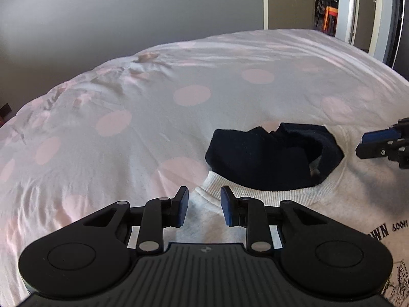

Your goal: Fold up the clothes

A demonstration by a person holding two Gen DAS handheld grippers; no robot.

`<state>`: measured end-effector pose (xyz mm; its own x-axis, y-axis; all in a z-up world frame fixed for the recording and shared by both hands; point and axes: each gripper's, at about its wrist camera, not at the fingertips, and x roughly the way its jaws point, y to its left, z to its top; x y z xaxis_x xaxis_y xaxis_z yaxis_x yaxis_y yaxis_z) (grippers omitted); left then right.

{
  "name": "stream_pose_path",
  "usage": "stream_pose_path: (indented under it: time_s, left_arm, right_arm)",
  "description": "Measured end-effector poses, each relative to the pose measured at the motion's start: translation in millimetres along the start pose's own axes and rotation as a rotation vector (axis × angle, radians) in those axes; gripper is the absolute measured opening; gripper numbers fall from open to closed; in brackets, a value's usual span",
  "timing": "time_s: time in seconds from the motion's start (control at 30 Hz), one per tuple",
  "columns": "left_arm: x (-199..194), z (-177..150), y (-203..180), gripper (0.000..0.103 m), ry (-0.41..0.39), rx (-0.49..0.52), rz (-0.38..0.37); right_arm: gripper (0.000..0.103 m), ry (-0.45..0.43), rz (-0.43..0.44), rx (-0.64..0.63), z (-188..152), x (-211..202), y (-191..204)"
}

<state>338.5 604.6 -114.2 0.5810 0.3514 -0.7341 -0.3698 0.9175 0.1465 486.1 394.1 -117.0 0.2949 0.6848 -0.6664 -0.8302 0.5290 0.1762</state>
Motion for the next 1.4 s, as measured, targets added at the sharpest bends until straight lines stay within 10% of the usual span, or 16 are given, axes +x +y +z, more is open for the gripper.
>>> stream_pose_path:
  time_s: [0.13, 0.57, 0.67, 0.7, 0.77, 1.13, 1.27, 1.4]
  left_arm:
    - [-35, -16, 37, 0.052, -0.016, 0.036, 0.06]
    - [-34, -111, 114, 0.056, 0.147, -0.267, 0.024]
    - [-39, -113, 106, 0.029, 0.111, -0.264, 0.021]
    - [-41, -111, 101, 0.008, 0.103, -0.24, 0.017]
    - [-43, -105, 86, 0.003, 0.096, -0.16, 0.053]
    - [-26, -83, 80, 0.002, 0.172, -0.062, 0.211]
    - [-56, -87, 84, 0.009, 0.113, -0.108, 0.208]
    - [-112, -95, 86, 0.017, 0.045, -0.139, 0.178]
  right_arm:
    - [0.043, -0.005, -0.086, -0.022, -1, -27, -32]
    - [0.063, 0.09, -0.201, 0.196, -49, -49, -121]
    - [0.05, 0.113, -0.205, 0.152, -54, -45, -116]
    - [0.03, 0.121, -0.206, 0.137, -56, -44, -114]
    - [0.007, 0.128, -0.219, 0.08, -53, -45, -106]
    - [0.006, 0.134, -0.401, -0.036, -41, -29, -93]
    - [0.031, 0.114, -0.397, 0.0, -41, -42, -97]
    - [0.031, 0.043, -0.359, 0.04, -43, -86, -93]
